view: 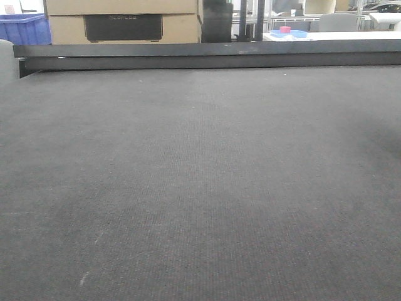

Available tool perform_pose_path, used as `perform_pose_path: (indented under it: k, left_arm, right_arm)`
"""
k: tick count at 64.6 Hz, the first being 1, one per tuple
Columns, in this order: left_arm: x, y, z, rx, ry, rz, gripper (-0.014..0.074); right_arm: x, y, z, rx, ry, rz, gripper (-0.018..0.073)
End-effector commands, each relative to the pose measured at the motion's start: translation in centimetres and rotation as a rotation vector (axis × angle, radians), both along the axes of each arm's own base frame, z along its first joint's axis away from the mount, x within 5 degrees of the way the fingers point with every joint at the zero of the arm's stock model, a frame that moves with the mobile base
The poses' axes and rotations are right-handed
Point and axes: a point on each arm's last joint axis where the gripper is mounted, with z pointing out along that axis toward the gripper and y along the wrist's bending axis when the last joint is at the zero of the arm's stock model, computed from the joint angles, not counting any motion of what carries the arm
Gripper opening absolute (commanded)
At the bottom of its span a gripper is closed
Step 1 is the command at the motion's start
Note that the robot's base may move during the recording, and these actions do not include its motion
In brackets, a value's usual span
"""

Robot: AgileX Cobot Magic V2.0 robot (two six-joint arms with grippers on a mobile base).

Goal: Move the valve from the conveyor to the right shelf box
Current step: 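Descend the left gripper onto the second valve and close it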

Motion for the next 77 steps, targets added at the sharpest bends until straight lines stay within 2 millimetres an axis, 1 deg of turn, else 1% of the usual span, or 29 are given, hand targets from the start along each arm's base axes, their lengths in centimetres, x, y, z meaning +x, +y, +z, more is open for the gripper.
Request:
perform_pose_path:
  k: [1, 7, 11, 14, 18, 23, 25, 28, 36, 45, 52, 65, 72, 77]
  left_arm:
    - [-1.1, -1.6, 3.9, -0.041, -0.120, 0.008, -0.0111]
    - [-2.4, -2.9, 7.0, -0.041, -0.226, -0.018, -0.0111]
    - [-3.3, -3.6, 8.6, -0.034, -0.282, -0.034, -0.0111]
    - [-4.4, -4.0, 10.4, -0.028, -0.339, -0.043, -0.0111]
    - [-5.4, -4.4, 11.9, -0.025, -0.391, -0.052, -0.0111]
    - [-7.3, -5.0, 13.9, -0.021, -0.470, -0.067, -0.0111]
    - [-7.7, -5.2, 14.3, -0.018, -0.491, -0.072, -0.0111]
    - [-8.9, -5.6, 15.3, -0.017, -0.551, -0.080, -0.0111]
    - [-11.5, -6.5, 16.1, 0.013, -0.631, -0.097, -0.0111]
    - [-14.2, -6.3, 15.9, 0.082, -0.675, -0.097, -0.0111]
    - [-16.6, -6.0, 16.6, 0.083, -0.751, -0.058, -0.0111]
    - [-20.7, -5.9, 19.2, 0.083, -0.957, -0.045, -0.0111]
    - [-22.4, -5.9, 20.0, 0.083, -1.010, -0.043, -0.0111]
    - [-23.0, -5.9, 20.3, 0.084, -1.032, -0.042, -0.0111]
  right_arm:
    - [-0.1, -0.1, 0.8, -0.002, -0.055, -0.004, -0.0153]
    - [-0.3, -0.1, 0.9, -0.002, -0.057, -0.003, -0.0153]
    - [-0.6, -0.1, 1.2, -0.002, -0.066, -0.003, -0.0153]
    - [-0.8, -0.1, 1.4, -0.002, -0.074, -0.003, -0.0153]
    - [-1.1, -0.1, 1.5, -0.001, -0.082, -0.003, -0.0153]
    - [-1.6, -0.1, 1.4, -0.001, -0.100, -0.006, -0.0153]
    - [-1.8, -0.2, 1.3, -0.001, -0.105, -0.007, -0.0153]
    - [-2.1, -0.2, 1.1, 0.000, -0.117, -0.010, -0.0153]
    - [-3.4, -0.3, 0.5, 0.000, -0.132, -0.014, -0.0153]
    - [-4.7, -0.3, 1.2, 0.002, -0.175, -0.015, -0.0153]
    - [-5.8, -0.4, 2.3, 0.005, -0.245, -0.018, -0.0153]
    - [-8.4, -0.5, 5.0, 0.013, -0.441, -0.031, -0.0153]
    - [-9.8, -0.6, 6.2, 0.018, -0.535, -0.037, -0.0153]
    - [-10.8, -0.7, 7.0, 0.029, -0.597, -0.042, -0.0153]
